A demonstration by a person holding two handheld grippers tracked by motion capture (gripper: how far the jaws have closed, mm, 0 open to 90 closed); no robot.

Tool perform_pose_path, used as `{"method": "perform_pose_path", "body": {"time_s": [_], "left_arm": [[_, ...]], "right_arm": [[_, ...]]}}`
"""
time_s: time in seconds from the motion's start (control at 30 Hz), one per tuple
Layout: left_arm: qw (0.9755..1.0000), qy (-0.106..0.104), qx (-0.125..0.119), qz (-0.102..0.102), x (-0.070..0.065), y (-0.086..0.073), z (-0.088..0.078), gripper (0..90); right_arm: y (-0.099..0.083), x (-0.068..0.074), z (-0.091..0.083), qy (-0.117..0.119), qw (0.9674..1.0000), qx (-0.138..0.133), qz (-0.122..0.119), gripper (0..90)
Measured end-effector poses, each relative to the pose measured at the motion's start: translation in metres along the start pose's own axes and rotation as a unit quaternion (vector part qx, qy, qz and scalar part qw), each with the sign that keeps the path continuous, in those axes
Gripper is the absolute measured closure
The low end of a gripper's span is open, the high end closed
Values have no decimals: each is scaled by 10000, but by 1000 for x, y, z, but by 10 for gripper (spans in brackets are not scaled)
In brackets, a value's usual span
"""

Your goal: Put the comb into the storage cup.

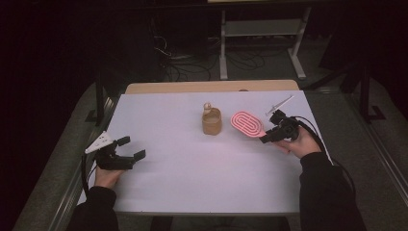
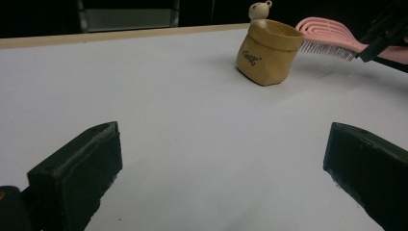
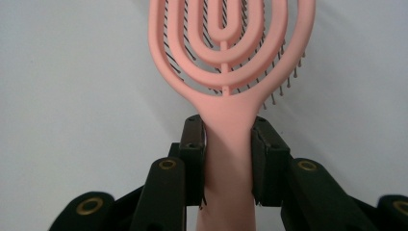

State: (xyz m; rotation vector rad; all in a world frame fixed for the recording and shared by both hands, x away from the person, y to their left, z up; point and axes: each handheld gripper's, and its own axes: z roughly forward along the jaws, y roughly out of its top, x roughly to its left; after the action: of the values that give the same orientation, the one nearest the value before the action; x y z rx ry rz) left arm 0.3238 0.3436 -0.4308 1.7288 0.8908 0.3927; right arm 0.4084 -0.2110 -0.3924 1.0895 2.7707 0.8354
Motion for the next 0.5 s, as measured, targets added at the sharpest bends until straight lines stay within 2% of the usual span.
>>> {"method": "perform_pose_path", "body": {"time_s": [0.5], "left_arm": [[10000,4,14,-7,0,0,0,0]], "right_arm": [[12,11,-24,14,9996,-231,-169,694]]}}
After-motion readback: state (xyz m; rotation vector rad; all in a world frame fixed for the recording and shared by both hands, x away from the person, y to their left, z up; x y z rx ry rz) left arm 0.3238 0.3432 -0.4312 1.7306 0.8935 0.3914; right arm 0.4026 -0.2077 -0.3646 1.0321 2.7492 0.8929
